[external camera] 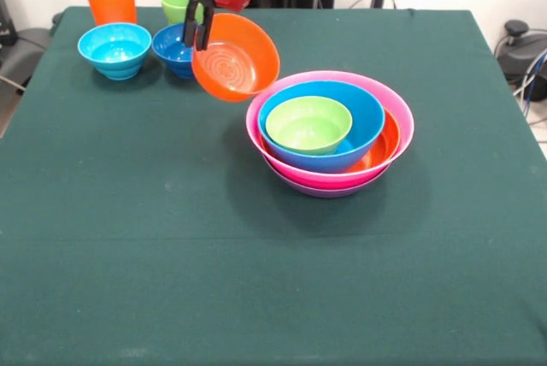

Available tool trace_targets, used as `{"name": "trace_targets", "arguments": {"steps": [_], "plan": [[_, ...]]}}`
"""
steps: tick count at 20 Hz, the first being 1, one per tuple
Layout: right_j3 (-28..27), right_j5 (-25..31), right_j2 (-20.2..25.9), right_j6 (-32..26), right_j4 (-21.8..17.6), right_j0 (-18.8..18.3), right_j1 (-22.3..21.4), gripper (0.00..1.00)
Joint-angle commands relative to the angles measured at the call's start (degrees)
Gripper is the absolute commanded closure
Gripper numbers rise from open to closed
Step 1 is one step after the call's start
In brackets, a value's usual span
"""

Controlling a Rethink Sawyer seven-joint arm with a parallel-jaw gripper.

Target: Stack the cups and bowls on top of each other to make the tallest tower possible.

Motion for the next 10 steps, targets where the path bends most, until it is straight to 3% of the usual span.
{"name": "trace_targets", "arguments": {"steps": [1, 7, 10], "plan": [[-2.2, 1.5, 0.4, 9.9, 3.1, 2.6, 2.0, 1.00], [-0.8, 1.9, 1.3, 7.6, 4.1, 1.4, 1.1, 1.00], [0.0, 5.2, 3.4, 5.0, 5.2, -0.4, -1.0, 1.00]]}}
